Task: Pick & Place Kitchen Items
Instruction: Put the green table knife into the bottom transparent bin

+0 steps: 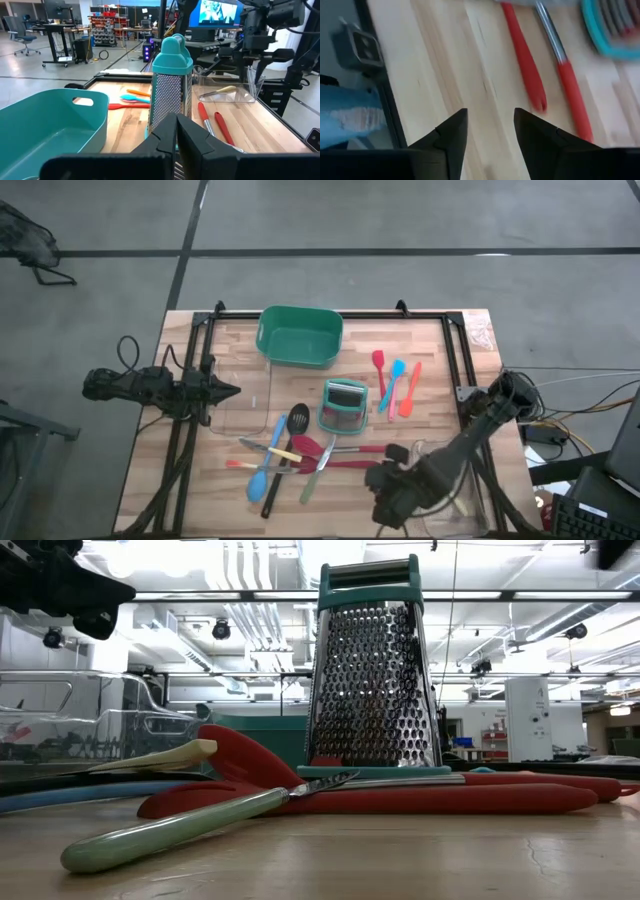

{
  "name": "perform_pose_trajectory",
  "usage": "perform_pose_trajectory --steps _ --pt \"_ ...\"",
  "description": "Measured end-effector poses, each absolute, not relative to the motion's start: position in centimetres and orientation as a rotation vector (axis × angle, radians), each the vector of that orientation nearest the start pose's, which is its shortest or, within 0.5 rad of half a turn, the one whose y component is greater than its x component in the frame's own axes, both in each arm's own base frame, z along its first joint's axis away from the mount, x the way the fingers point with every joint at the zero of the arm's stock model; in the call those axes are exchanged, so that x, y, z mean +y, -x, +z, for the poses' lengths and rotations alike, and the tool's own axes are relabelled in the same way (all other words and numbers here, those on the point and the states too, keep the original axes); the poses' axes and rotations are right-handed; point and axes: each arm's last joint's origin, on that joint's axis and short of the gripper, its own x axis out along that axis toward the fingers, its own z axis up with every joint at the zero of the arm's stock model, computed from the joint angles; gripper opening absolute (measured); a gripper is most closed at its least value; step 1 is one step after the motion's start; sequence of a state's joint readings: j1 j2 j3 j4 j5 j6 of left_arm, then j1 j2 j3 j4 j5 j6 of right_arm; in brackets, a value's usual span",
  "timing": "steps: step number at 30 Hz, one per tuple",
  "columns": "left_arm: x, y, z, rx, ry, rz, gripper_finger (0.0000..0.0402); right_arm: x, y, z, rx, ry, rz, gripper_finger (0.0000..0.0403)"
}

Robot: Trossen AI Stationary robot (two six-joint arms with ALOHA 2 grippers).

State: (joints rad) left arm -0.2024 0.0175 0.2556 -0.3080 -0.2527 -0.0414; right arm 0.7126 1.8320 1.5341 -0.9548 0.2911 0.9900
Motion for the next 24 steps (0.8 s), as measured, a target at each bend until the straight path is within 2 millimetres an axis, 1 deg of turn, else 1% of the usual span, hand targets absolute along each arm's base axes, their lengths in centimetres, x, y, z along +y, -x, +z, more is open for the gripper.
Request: perform_pose_trajectory --steps 4,8,12,15,19,24 --pt "-0.8 -7.5 21.7 0.068 0.026 0.051 0.0019 23.0 -31.0 24.8 1.065 -0.204 -0.098 0.0145" --pt "-0.8 -7.5 21.7 0.069 0.025 0.051 0.0019 22.6 -32.8 24.5 0.998 -0.108 -0.006 0.0149" --pt "-0.8 -7.5 21.7 0.069 0.025 0.052 0.0019 22.2 -34.1 23.9 0.959 -0.017 0.045 0.0176" --pt "-0.8 -7.6 21.7 0.070 0.025 0.051 0.0019 21.9 -35.0 23.0 0.947 0.061 0.076 0.0205" --pt "-0.8 -7.6 21.7 0.076 0.024 0.051 0.0019 21.4 -36.2 21.9 0.942 0.086 0.073 0.0240" --pt "-0.8 -7.7 21.6 0.086 0.021 0.052 0.0019 21.3 -37.7 20.5 0.961 0.178 0.098 0.0255"
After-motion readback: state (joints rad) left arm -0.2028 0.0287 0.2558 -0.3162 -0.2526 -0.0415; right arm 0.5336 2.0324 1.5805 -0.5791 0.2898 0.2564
